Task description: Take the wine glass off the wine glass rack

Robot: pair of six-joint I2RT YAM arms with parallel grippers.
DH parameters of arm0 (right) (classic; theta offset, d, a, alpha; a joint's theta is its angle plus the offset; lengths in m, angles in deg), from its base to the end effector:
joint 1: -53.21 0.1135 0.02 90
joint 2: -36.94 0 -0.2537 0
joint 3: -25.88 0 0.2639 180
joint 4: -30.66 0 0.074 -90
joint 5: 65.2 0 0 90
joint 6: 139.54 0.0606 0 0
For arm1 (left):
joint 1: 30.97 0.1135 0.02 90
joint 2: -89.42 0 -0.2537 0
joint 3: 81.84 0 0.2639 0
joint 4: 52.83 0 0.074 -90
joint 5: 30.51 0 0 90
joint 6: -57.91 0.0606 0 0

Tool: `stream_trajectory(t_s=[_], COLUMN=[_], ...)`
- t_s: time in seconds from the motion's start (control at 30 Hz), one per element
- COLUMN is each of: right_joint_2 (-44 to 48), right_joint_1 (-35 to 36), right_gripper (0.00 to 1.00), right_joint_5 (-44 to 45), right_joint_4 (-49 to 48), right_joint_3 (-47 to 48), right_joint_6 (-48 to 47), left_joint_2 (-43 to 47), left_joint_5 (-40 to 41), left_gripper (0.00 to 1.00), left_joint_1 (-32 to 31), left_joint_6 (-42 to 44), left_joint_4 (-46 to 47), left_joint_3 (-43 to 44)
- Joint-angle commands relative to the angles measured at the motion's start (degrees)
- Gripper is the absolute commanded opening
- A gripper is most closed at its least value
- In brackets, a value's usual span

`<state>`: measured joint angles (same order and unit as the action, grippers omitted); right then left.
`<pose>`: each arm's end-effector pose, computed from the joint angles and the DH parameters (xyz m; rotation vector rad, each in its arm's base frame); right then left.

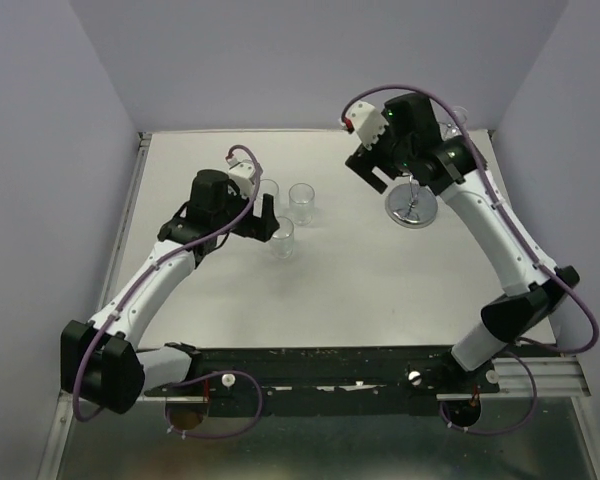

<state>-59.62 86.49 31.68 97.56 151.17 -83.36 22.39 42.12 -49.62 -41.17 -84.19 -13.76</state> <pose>0.3266 0.2057 0.4095 -1.1803 1.8979 -0.1394 0.2772 -0.1127 0.2854 0.3626 2.1007 -0.6069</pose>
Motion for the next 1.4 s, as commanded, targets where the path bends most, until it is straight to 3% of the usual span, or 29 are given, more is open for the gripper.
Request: stream_trajectory(t_s=[0.0, 0.17, 0.5, 0.93, 1.37], right_joint_2=[8.65, 15.25, 19.03, 17.98, 17.63], right_joint_1=[-2.07, -4.27, -9.63, -11.74, -13.15], right_gripper=[1.0, 1.0, 1.0, 1.0, 1.0], right_joint_5=[3.58, 5.25, 3.59, 1.3, 0.42], right_joint_4=[0.3, -0.32, -0.5, -0.58, -0.41], right_joint_3=[-8.52, -15.47, -17.85, -16.36, -15.39], right_joint_6=[0.69, -0.28, -0.1, 0.51, 0.6], left_joint_2=[-6.52, -13.3, -21.83, -24.21, -25.35], left_joint_5=[10.93, 21.05, 22.81, 25.62, 29.05], left_gripper=[0.98, 0.98, 0.98, 0.99, 0.98], left_joint_1=[-2.7, -5.43, -6.22, -6.04, 0.19], left_joint_6=[4.08, 1.79, 3.71, 6.35, 8.2], left_joint_4=[-3.67, -5.16, -8.58, -9.29, -8.41], left_joint_3=[4.47, 8.95, 12.3, 13.53, 16.25])
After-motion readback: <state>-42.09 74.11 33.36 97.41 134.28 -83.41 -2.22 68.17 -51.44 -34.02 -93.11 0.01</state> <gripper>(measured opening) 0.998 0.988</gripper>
